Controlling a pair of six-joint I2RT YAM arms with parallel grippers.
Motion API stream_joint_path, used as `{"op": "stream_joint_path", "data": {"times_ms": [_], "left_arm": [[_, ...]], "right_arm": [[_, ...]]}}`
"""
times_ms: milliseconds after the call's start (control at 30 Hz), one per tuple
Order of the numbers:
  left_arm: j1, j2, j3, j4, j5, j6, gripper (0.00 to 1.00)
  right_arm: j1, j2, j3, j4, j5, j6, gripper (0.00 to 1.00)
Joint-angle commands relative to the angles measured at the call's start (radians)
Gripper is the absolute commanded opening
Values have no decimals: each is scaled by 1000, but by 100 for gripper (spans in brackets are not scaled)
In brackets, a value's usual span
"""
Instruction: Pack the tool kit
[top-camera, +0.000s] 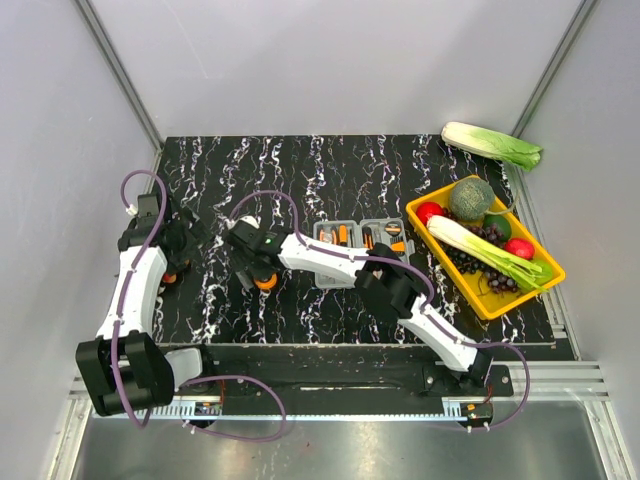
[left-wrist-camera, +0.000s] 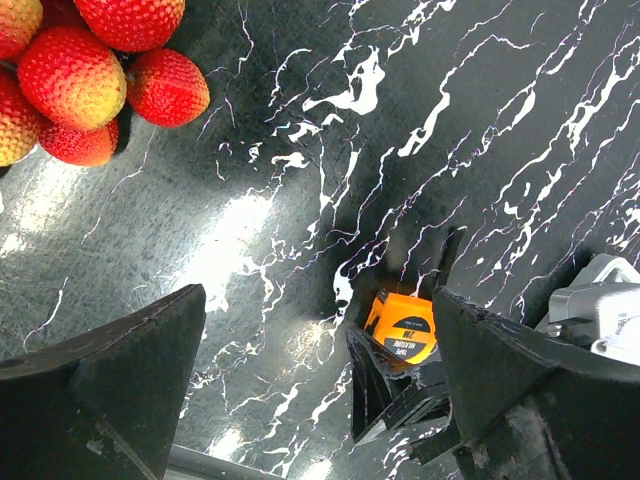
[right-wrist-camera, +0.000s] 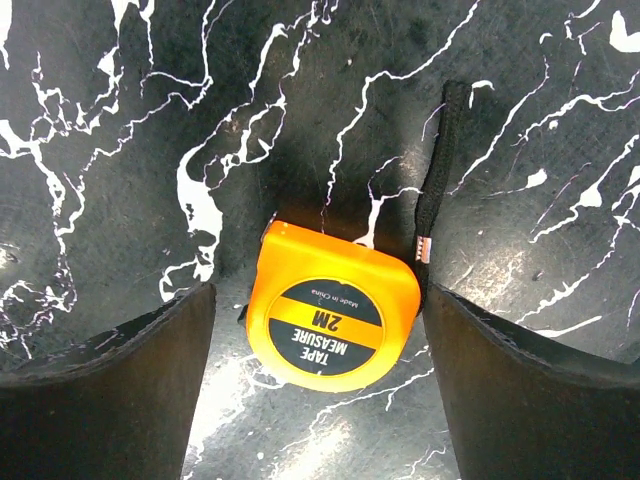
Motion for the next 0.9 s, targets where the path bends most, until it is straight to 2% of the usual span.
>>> {"op": "stream_joint_path", "data": {"times_ms": [0,267,467,733,867], "left_arm": [[9,0,-6,40,20,14,99],[11,6,-12,49,31,14,99],[11,3,-19,57,46,13,99],[12,5,-35,74,66,13,99],[12,17,-74,132,164,22,99]], "right_arm": [[-1,16,97,-69,11,74,89],[0,71,152,-171,63,103,78],[-1,88,161,-192,71,109,77],[-1,76,175,-191,101,89,46],[-3,18,146,-203,186,48,42]]}}
